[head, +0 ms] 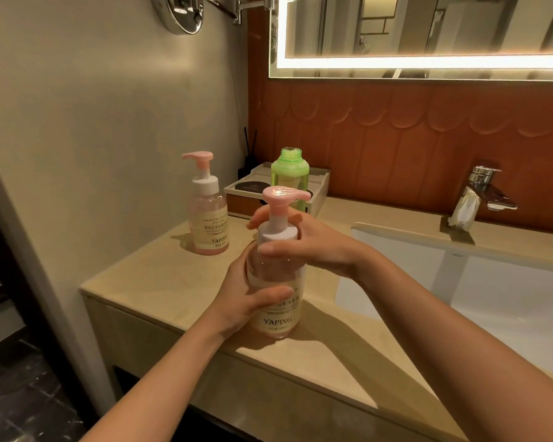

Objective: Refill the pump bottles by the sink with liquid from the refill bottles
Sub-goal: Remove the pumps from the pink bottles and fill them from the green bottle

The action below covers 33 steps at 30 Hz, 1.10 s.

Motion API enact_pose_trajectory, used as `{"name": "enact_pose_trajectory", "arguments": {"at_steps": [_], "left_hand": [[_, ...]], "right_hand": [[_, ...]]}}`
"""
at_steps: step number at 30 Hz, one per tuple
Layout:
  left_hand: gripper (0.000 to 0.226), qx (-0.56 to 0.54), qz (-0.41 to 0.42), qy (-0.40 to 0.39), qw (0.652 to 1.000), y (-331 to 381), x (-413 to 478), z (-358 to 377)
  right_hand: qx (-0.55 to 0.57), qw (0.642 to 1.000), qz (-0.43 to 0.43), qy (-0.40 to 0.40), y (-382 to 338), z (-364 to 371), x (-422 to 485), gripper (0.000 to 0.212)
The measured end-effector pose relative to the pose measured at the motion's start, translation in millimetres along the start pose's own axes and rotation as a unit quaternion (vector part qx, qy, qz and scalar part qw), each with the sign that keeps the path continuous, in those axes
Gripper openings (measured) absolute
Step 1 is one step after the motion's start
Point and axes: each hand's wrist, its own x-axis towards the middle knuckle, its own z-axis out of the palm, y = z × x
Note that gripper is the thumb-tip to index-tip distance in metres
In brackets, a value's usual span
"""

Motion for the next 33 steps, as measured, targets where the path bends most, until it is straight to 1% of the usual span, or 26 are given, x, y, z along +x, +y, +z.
{"name": "enact_pose_trajectory", "arguments": {"at_steps": [3,5,7,9,11,12,13,14,15,16,17,18,19,21,23,25,27,29,30,31,32,33], "left_hand": [[0.078,-0.002,0.009,0.029,1.000,-2,-1,5],[0.083,0.006,0.022,0.041,0.999,-4,-2,7],[0.080,0.013,0.028,0.050,0.998,-6,-1,9],[0.073,0.010,0.020,0.066,0.998,-8,-1,13],[0.067,0.011,0.013,0.076,0.997,-10,0,16],[0.065,0.010,0.009,0.078,0.997,-11,0,15],[0.064,0.008,0.007,0.079,0.997,-11,0,15],[0.065,0.007,0.005,0.078,0.997,-10,1,14],[0.067,0.007,0.002,0.076,0.997,-10,0,13],[0.068,0.006,-0.001,0.072,0.997,-9,0,13],[0.070,0.004,-0.004,0.069,0.998,-8,-1,13],[0.071,0.002,-0.007,0.068,0.998,-6,-1,14],[0.074,0.000,-0.009,0.069,0.998,-6,-2,14],[0.084,0.003,-0.004,0.064,0.998,-3,-2,14],[0.090,0.004,-0.002,0.056,0.998,-2,-1,15],[0.082,0.001,-0.009,0.058,0.998,-2,0,16],[0.073,0.007,-0.013,0.063,0.998,-5,1,16],[0.067,0.012,-0.012,0.072,0.997,-10,1,15],[0.064,0.010,-0.013,0.078,0.997,-12,1,14],[0.062,0.009,-0.013,0.083,0.996,-13,1,14],[0.062,0.008,-0.010,0.087,0.996,-13,1,14],[0.063,0.009,-0.005,0.086,0.996,-13,0,14]], "right_hand": [[-0.024,0.998,0.009,0.051,1,-4,-14,0.050],[-0.074,0.991,0.012,0.111,-1,-1,-19,0.061],[-0.117,0.976,0.010,0.184,-3,10,-18,0.068],[-0.166,0.953,-0.003,0.254,-2,22,-15,0.068],[-0.207,0.932,-0.025,0.297,-3,28,-14,0.056],[-0.210,0.931,-0.032,0.296,-4,27,-15,0.047],[-0.198,0.941,-0.033,0.273,-7,22,-17,0.038],[-0.171,0.957,-0.028,0.231,-8,16,-19,0.031],[-0.123,0.977,-0.021,0.176,-9,9,-22,0.029],[-0.060,0.991,-0.015,0.123,-9,2,-25,0.034],[0.000,0.997,-0.005,0.081,-9,-4,-27,0.044],[0.039,0.998,0.007,0.052,-8,-9,-29,0.054],[0.040,0.998,0.017,0.040,-8,-11,-29,0.062],[-0.029,0.997,0.026,0.061,-9,-8,-26,0.076],[-0.102,0.986,0.021,0.130,-10,3,-22,0.083],[-0.165,0.964,0.004,0.211,-10,16,-17,0.083],[-0.208,0.940,0.000,0.271,-6,26,-12,0.080],[-0.229,0.923,-0.023,0.309,-6,30,-13,0.065],[-0.226,0.923,-0.035,0.309,-7,28,-15,0.053],[-0.220,0.930,-0.039,0.292,-9,24,-17,0.042],[-0.207,0.942,-0.035,0.260,-12,19,-19,0.033],[-0.183,0.958,-0.027,0.220,-14,13,-22,0.029]]}}
